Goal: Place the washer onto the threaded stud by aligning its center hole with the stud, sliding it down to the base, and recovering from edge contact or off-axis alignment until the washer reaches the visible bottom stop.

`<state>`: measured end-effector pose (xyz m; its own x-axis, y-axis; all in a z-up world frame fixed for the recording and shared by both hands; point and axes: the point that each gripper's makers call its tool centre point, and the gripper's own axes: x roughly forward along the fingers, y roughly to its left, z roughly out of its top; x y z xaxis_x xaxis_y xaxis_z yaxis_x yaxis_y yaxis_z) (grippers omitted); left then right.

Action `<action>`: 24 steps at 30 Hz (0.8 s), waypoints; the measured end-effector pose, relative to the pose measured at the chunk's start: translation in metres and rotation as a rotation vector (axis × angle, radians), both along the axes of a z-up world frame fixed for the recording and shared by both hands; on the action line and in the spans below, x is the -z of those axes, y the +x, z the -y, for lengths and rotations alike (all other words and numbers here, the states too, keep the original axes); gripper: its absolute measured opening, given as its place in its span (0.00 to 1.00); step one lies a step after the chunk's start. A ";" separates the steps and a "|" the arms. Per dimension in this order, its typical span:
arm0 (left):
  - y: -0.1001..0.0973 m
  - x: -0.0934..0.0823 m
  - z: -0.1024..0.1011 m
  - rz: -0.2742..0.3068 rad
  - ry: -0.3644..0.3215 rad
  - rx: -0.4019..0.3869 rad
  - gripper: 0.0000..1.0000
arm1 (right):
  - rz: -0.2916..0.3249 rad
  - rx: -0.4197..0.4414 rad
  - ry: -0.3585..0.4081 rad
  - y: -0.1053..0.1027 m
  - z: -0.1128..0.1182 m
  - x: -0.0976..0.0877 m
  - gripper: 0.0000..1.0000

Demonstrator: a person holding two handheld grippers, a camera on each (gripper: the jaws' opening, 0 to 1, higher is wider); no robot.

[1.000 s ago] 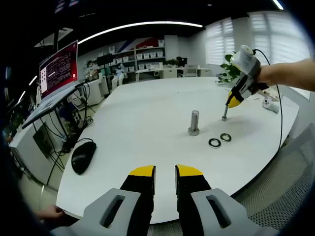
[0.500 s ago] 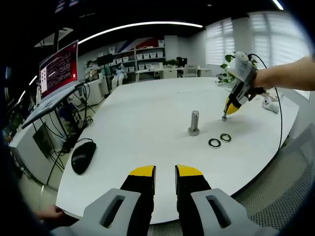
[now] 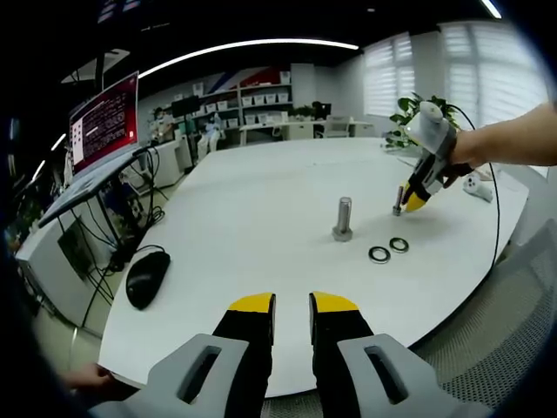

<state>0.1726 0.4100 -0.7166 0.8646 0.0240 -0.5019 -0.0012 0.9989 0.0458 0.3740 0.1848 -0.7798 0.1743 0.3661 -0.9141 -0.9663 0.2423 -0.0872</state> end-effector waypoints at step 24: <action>0.000 -0.001 0.001 0.005 0.003 0.003 0.13 | -0.109 -0.148 -0.018 -0.079 -0.016 0.012 0.32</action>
